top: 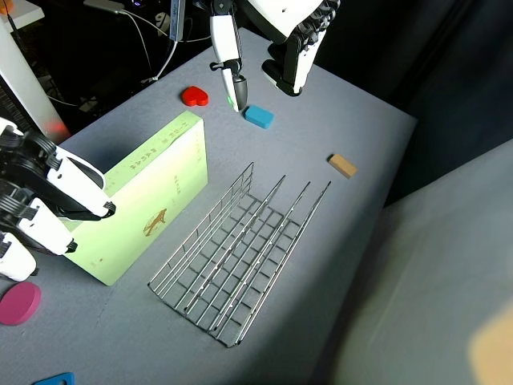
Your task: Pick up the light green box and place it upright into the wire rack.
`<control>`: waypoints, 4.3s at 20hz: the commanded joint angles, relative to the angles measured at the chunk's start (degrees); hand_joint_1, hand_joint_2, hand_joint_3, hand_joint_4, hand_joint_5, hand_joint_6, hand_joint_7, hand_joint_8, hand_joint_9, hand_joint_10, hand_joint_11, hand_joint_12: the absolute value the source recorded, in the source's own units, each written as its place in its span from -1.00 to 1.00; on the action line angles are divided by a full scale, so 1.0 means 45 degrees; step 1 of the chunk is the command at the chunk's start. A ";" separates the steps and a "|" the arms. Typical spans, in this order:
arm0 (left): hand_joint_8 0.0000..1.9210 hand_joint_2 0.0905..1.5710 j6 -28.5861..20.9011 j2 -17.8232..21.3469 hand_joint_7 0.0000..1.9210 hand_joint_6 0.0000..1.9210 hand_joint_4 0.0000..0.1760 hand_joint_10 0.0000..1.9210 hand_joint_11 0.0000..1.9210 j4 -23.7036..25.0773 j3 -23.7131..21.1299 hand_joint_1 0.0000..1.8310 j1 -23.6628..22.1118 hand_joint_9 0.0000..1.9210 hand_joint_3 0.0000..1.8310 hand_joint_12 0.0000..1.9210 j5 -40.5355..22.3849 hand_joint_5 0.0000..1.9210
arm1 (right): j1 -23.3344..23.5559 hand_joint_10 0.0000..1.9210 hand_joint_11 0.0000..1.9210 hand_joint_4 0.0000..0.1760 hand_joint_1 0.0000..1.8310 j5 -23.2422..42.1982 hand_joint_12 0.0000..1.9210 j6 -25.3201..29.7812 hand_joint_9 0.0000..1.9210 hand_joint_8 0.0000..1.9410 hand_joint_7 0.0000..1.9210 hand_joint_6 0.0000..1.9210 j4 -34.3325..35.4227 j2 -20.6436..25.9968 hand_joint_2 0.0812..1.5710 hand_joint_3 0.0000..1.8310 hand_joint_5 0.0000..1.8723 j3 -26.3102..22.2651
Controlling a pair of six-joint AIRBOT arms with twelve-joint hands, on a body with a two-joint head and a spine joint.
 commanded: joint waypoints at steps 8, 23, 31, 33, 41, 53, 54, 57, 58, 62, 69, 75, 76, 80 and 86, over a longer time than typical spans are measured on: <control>-1.00 0.72 0.0013 0.0055 -0.92 -0.97 -1.00 -0.99 -1.00 0.1163 -0.0098 -1.00 -0.0220 -0.98 -0.95 -0.57 0.0158 -0.92 | 0.0062 -0.93 -1.00 -1.00 -1.00 -0.0126 -0.49 -0.0037 -0.82 -1.00 -0.83 -0.97 -0.0915 0.0037 0.61 -0.99 -0.81 -0.0029; -1.00 0.74 0.0803 0.1720 -0.92 -1.00 -1.00 -1.00 -1.00 0.1366 0.0150 -1.00 -0.0152 -0.99 -0.99 -0.67 -0.0709 -0.93 | 0.0278 -0.96 -1.00 -1.00 -0.57 0.0157 -0.52 -0.1017 -0.81 -1.00 -0.85 -0.99 0.0280 0.0264 0.58 -1.00 -0.83 -0.0653; -1.00 0.74 0.2102 0.1971 -0.92 -1.00 -1.00 -1.00 -1.00 0.1388 0.0218 -1.00 -0.0155 -0.99 -0.99 -0.67 -0.1566 -0.93 | 0.1462 -0.98 -1.00 -1.00 0.04 0.0229 -0.61 -0.4549 -0.82 -1.00 -0.89 -1.00 0.6296 0.0091 0.46 -1.00 -0.89 -0.0912; -1.00 0.74 0.2496 0.1971 -0.92 -1.00 -1.00 -1.00 -1.00 0.1388 0.0241 -1.00 -0.0148 -0.99 -0.99 -0.66 -0.1770 -0.93 | 0.1796 -0.98 -1.00 -1.00 0.11 -0.0076 -0.60 -0.4875 -0.82 -1.00 -0.89 -1.00 0.7125 -0.0153 0.40 -1.00 -0.91 -0.0909; -1.00 0.75 0.3752 0.2009 -0.92 -1.00 -1.00 -1.00 -1.00 0.1385 0.0318 -1.00 -0.0153 -0.99 -0.99 -0.66 -0.2442 -0.92 | 0.1975 -0.99 -1.00 -1.00 0.18 -0.1706 -0.62 -0.4883 -0.83 -1.00 -0.89 -1.00 0.8230 -0.2686 0.35 -1.00 -0.92 -0.0474; -1.00 0.75 0.4348 0.2455 -0.93 -1.00 -1.00 -1.00 -1.00 0.1193 0.0283 -1.00 -0.0155 -0.99 -0.99 -0.65 -0.2502 -0.93 | 0.0846 -0.99 -1.00 -1.00 0.20 -0.2419 -0.65 -0.4872 -0.83 -1.00 -0.89 -1.00 0.9449 -0.4892 0.33 -1.00 -0.92 0.1178; -1.00 0.75 0.4348 0.2455 -0.93 -1.00 -1.00 -1.00 -1.00 0.1186 0.0292 -1.00 -0.0155 -0.99 -0.99 -0.65 -0.2499 -0.93 | 0.0614 -0.99 -1.00 -1.00 0.21 -0.2507 -0.65 -0.4586 -0.83 -1.00 -0.88 -1.00 0.8700 -0.5090 0.32 -1.00 -0.91 0.1179; -1.00 0.75 0.4409 0.2455 -0.93 -1.00 -1.00 -1.00 -1.00 0.1144 0.0269 -1.00 -0.0154 -0.98 -0.99 -0.64 -0.2498 -0.93 | 0.0371 -0.99 -1.00 -1.00 0.22 -0.2854 -0.65 -0.4462 -0.82 -0.99 -0.87 -0.99 0.8116 -0.5289 0.31 -1.00 -0.90 0.1179; -1.00 0.75 0.4409 0.2455 -0.93 -1.00 -1.00 -1.00 -1.00 0.1126 0.0269 -1.00 -0.0154 -0.98 -0.99 -0.64 -0.2495 -0.93 | 0.0311 -0.99 -1.00 -1.00 0.21 -0.2874 -0.65 -0.4437 -0.82 -1.00 -0.87 -0.99 0.8045 -0.5307 0.31 -1.00 -0.90 0.1179; -1.00 0.75 0.4422 0.2455 -0.93 -1.00 -1.00 -1.00 -1.00 0.1108 0.0270 -1.00 -0.0153 -0.99 -1.00 -0.80 -0.2453 -0.93 | 0.0149 -0.99 -1.00 -1.00 0.20 -0.2877 -0.65 -0.4377 -0.83 -1.00 -0.88 -1.00 0.7854 -0.5353 0.30 -1.00 -0.91 0.1179; -1.00 0.74 0.4489 0.2456 -0.93 -1.00 -1.00 -1.00 -1.00 0.1107 0.0250 -1.00 -0.0153 -0.99 -1.00 -0.82 -0.2452 -0.94 | 0.0011 -1.00 -1.00 -1.00 0.19 -0.2894 -0.66 -0.4522 -0.83 -0.99 -0.87 -1.00 0.7712 -0.5383 0.29 -1.00 -0.91 0.1179; -1.00 0.74 0.4489 0.2456 -0.94 -1.00 -1.00 -1.00 -1.00 0.1072 0.0216 -1.00 -0.0155 -0.99 -1.00 -0.82 -0.2414 -0.94 | -0.0033 -0.99 -1.00 -1.00 0.21 -0.2880 -0.65 -0.4741 -0.81 -0.99 -0.84 -0.98 0.7652 -0.5373 0.27 -1.00 -0.86 0.1179; -1.00 0.74 0.4489 0.2456 -0.94 -1.00 -1.00 -1.00 -1.00 0.1072 0.0211 -1.00 -0.0155 -0.99 -1.00 -0.82 -0.2414 -0.94 | -0.0026 -0.99 -1.00 -1.00 0.21 -0.2863 -0.65 -0.4741 -0.81 -0.99 -0.83 -0.98 0.7647 -0.5373 0.27 -1.00 -0.86 0.1179; -1.00 0.74 0.4489 0.2456 -0.94 -1.00 -1.00 -1.00 -1.00 0.1072 0.0204 -1.00 -0.0166 -1.00 -1.00 -0.88 -0.2387 -0.94 | 0.0009 -0.97 -1.00 -1.00 0.20 -0.2806 -0.46 -0.4730 -0.74 -0.98 -0.74 -0.96 0.7561 -0.5359 0.26 -1.00 -0.78 0.1179; -1.00 0.74 0.4489 0.2456 -0.94 -1.00 -1.00 -1.00 -1.00 0.1044 0.0168 -1.00 -0.0166 -1.00 -1.00 -0.88 -0.2336 -0.94 | 0.0041 -0.74 -0.95 -1.00 0.23 -0.2759 0.56 -0.4722 -0.32 -0.91 -0.23 -0.82 0.7547 -0.5331 0.26 -1.00 -0.37 0.1180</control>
